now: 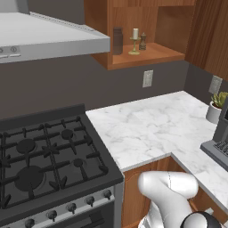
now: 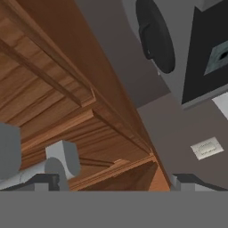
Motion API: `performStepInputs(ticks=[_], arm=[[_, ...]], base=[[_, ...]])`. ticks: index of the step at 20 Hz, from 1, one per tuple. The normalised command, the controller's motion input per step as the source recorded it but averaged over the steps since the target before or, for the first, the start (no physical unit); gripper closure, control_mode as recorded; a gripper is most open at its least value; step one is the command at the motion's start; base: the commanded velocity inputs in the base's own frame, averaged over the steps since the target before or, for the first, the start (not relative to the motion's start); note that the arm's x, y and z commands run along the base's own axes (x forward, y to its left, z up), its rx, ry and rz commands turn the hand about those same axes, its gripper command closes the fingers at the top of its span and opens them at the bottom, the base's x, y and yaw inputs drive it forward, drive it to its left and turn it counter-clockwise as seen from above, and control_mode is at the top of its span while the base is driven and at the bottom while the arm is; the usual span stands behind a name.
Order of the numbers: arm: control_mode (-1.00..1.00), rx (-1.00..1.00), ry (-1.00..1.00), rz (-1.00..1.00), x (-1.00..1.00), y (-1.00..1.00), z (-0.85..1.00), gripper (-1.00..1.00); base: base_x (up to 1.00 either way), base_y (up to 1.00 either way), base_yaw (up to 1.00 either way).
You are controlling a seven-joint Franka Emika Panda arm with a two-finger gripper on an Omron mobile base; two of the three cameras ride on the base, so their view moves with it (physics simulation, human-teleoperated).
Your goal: Pick the jar and candle from the dining table and place them in the open cabinet. Close the cabinet after placing the objects.
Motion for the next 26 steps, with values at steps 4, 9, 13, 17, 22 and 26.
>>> performStepInputs(ticks=[4,9,13,17,22,26], arm=[[-1.00,0.00,0.00,0.00,0.06,0.00,0.00,-1.00],[-1.00,0.00,0.00,0.00,0.11,0.08,0.00,-1.00],[-1.00,-0.01,0.00,-0.03,0.09,0.19,0.00,-1.00],[-1.00,-0.04,0.00,-0.05,0.10,0.26,0.00,-1.00],[-1.00,-0.04,0.02,-0.05,0.18,0.25,0.00,-1.00],[-1.00,-0.04,0.03,-0.02,0.19,0.22,0.00,-1.00]], base=[[0.00,0.00,0.00],[0.00,0.00,0.00],[0.00,0.00,0.00],[0.00,0.00,0.00],[0.00,0.00,0.00],[0.00,0.00,0.00]])
